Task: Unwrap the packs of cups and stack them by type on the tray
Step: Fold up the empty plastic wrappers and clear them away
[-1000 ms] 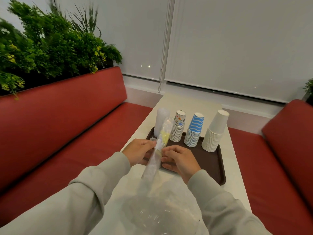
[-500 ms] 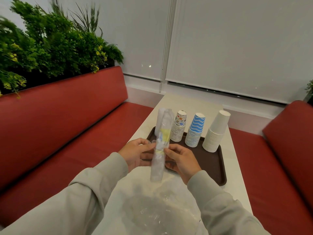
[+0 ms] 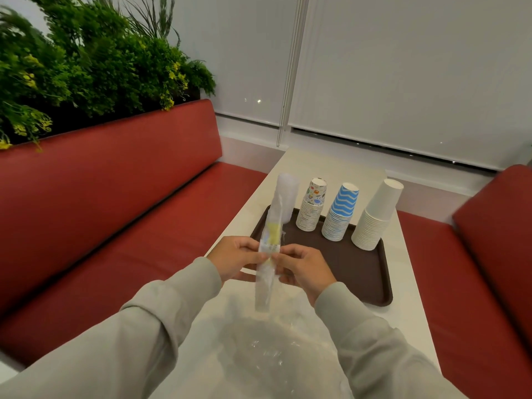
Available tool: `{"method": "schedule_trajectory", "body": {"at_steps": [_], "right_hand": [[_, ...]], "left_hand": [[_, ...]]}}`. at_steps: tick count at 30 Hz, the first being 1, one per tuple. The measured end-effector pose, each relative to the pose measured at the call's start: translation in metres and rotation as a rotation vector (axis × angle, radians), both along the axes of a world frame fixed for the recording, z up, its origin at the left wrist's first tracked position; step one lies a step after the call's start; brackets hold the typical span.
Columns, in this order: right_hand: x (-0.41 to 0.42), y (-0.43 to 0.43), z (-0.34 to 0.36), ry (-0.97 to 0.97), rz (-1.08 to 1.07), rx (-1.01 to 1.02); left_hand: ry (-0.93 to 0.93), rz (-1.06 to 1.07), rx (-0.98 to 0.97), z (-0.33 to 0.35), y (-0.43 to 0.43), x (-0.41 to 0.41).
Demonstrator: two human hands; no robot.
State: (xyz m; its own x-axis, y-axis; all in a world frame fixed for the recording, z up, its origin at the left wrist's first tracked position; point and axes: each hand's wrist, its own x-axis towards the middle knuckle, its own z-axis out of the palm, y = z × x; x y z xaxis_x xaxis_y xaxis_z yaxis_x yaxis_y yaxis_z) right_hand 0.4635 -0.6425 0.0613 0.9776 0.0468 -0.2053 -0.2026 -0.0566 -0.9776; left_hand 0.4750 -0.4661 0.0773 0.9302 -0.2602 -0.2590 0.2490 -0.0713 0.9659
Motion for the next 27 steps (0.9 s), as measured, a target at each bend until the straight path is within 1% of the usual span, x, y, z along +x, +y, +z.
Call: {"method": "schedule_trajectory", "body": {"at_steps": [3, 6, 8, 14, 17, 21, 24, 27], "right_hand": [[-0.001, 0.005, -0.002, 0.007, 0.021, 0.007], [0.0, 0.007, -0.003, -0.003, 0.017, 0.098], [0.001, 0.01, -0.002, -0.005, 0.003, 0.119], [-0.001, 0.023, -0.007, -0.042, -0.028, 0.111], [-0.006, 0.028, -0.01, -0.062, -0.019, 0.095], [-0.014, 0.034, -0.015, -0.096, 0.026, 0.089], [-0.022, 0.037, -0.016, -0.039, 0.037, 0.085], [-0.03, 0.04, -0.018, 0.058, 0.056, 0.08]], "left_hand": [[0.001, -0.036, 0.046, -0.001, 0.007, -0.001], [0.01, -0.101, 0.125, -0.004, 0.013, -0.001], [0.031, -0.122, 0.152, -0.007, 0.017, 0.0], [0.075, -0.134, 0.097, -0.014, 0.025, 0.0], [0.074, -0.083, 0.091, -0.019, 0.03, 0.002], [0.115, -0.023, -0.02, -0.027, 0.036, 0.004], [0.137, -0.024, -0.071, -0.031, 0.037, 0.006], [0.124, -0.008, -0.053, -0.037, 0.036, 0.006]]}}
